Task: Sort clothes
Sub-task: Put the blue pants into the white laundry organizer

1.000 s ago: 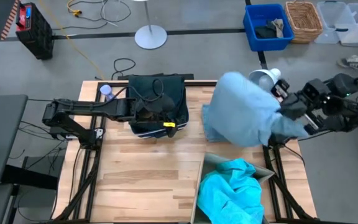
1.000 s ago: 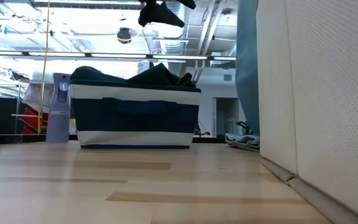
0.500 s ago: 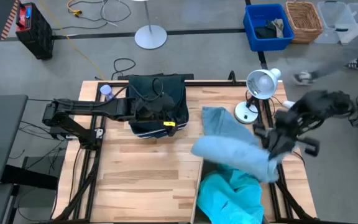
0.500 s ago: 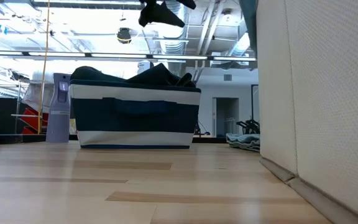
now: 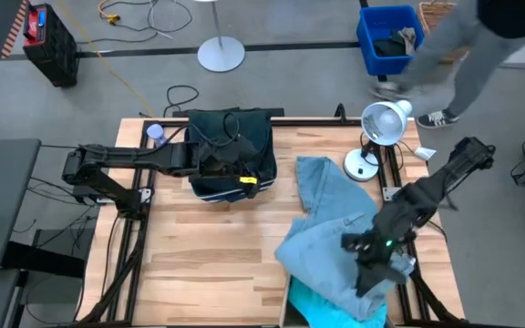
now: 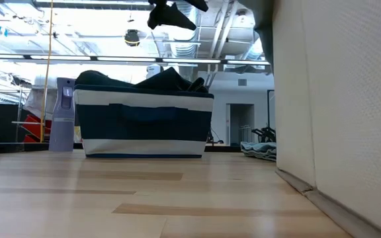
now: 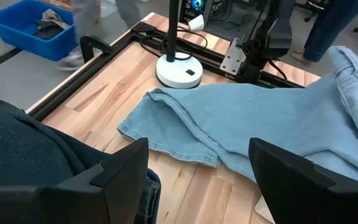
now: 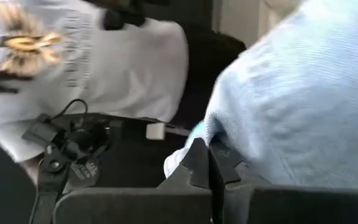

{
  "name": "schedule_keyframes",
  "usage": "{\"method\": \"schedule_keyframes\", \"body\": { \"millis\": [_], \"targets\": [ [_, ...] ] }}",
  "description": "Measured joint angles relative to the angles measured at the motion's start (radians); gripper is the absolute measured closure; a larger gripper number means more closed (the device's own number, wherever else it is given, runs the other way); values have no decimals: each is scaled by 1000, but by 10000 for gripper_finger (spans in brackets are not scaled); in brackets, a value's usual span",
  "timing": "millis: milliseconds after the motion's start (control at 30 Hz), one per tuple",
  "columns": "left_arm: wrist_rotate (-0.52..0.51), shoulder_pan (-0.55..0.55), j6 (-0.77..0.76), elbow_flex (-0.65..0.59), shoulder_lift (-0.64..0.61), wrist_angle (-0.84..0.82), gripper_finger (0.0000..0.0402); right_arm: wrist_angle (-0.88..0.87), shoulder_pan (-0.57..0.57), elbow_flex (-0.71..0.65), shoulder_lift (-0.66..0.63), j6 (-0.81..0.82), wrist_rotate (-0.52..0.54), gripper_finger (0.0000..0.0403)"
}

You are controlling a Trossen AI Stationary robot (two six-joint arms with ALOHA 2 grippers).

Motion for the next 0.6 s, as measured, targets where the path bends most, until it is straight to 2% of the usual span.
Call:
{"method": "schedule_keyframes", "body": {
  "millis": [100, 267, 467, 600],
  "targets": [
    [5, -8, -5, 0, 0, 0, 130, -13, 30, 0, 72, 40, 17, 380],
    [45, -14, -5, 0, 0, -1, 130, -12, 63, 1, 150, 88, 58, 310],
    [84, -14, -2, 0, 0, -2, 130, -7, 85, 19, 148, 147, 78, 217],
    [88, -19, -2, 0, 0, -2, 130, -74, 85, 113, 123, 126, 145, 198]
  ]
}}
